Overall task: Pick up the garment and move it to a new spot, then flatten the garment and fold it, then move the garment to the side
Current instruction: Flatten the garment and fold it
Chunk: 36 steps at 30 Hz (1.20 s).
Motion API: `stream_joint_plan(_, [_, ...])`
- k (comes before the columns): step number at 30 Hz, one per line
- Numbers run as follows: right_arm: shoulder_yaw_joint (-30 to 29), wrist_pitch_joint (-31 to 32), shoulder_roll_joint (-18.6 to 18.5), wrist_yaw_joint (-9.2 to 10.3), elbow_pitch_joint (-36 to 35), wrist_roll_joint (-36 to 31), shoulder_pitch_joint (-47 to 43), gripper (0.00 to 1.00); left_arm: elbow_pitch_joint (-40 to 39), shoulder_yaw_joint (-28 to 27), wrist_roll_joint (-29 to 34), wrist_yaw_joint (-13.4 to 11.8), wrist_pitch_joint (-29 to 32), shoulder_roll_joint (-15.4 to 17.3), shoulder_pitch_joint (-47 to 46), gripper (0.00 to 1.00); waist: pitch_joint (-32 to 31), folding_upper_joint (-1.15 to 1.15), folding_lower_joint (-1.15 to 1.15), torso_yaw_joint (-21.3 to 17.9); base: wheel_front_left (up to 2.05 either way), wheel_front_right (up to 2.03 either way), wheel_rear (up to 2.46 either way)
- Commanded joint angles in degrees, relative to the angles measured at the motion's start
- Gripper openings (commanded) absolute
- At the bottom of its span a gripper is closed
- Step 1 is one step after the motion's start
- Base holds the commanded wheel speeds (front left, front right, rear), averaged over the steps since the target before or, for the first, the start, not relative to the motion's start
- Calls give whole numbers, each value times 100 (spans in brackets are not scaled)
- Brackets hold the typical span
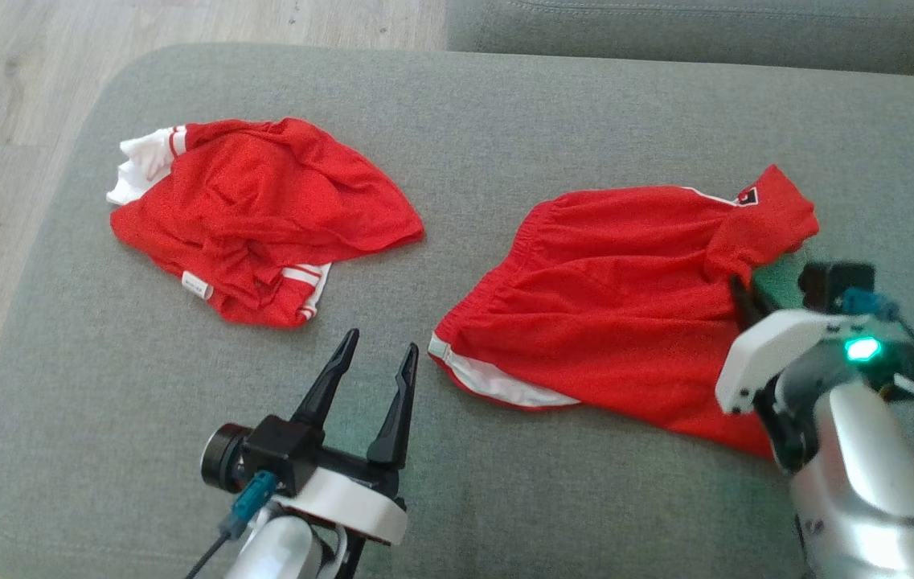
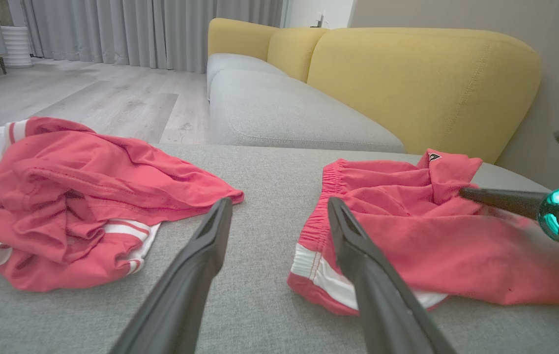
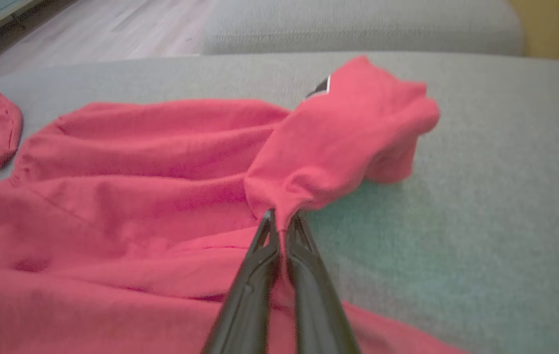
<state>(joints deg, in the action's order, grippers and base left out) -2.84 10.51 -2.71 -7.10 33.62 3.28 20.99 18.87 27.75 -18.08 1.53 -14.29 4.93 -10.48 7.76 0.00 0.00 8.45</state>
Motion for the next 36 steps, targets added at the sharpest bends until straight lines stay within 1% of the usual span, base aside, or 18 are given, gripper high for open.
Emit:
stream_joint_plan(1, [88,-90,-24,-39,-236,-62,317,0,-139,-188,63,-2,-71,-14,-125,100,6,0,0,5,0,0,0])
stream_joint_plan(3, [32,-124,-35,-39,-270,-137,425,0,-134,-196,78,7,-71,-28,-124,100,15,0,0,16,0,0,0])
stream_joint_plan(7, [-31,19,-137,-39,-295,-236,685,0,-119,-199,95,33,-71,-62,-140,100,43,0,0,57,0,0,0])
stream_joint_plan(10, [-89,249,-272,-39,-267,-310,908,0,-116,-196,101,59,-71,-90,-178,100,96,0,0,125,0,0,0])
stream_joint_plan(11, [-82,446,-388,-39,-209,-365,1062,0,-114,-185,105,79,-71,-109,-215,100,139,0,0,185,0,0,0])
stream_joint_plan(13, [-50,647,-496,-39,-114,-380,1234,0,-105,-178,107,96,-71,-126,-251,100,185,0,0,248,0,0,0])
stream_joint_plan(19, [276,946,-887,-39,358,-380,1793,0,-72,-157,126,131,-71,-164,-366,100,315,0,0,481,0,0,0])
stream_joint_plan(22, [567,868,-1105,-39,690,-473,2090,0,-72,-148,136,145,-71,-176,-422,100,388,0,0,583,0,0,0])
stream_joint_plan(24, [731,756,-1170,-39,947,-468,2271,0,-75,-149,143,153,-71,-182,-448,100,429,0,0,615,0,0,0])
stream_joint_plan(25, [823,641,-1218,-39,1056,-499,2354,47,-77,-152,148,155,-71,-185,-461,100,448,0,0,623,0,0,0])
stream_joint_plan(26, [887,501,-1273,-39,1158,-561,2431,100,-78,-153,154,154,-71,-187,-477,100,463,0,0,624,0,0,0])
stream_joint_plan(29, [1009,57,-1276,-39,1479,-615,2590,100,-82,-169,180,157,-71,-192,-535,100,467,0,0,558,0,0,0])
stream_joint_plan(34, [966,-687,-1080,-39,1744,-552,2530,100,-99,-282,227,154,-71,-194,-560,100,343,0,0,271,0,0,0])
stream_joint_plan(36, [876,-941,-978,-39,1781,-421,2401,100,-101,-337,253,165,-71,-185,-550,100,268,0,0,128,0,0,0])
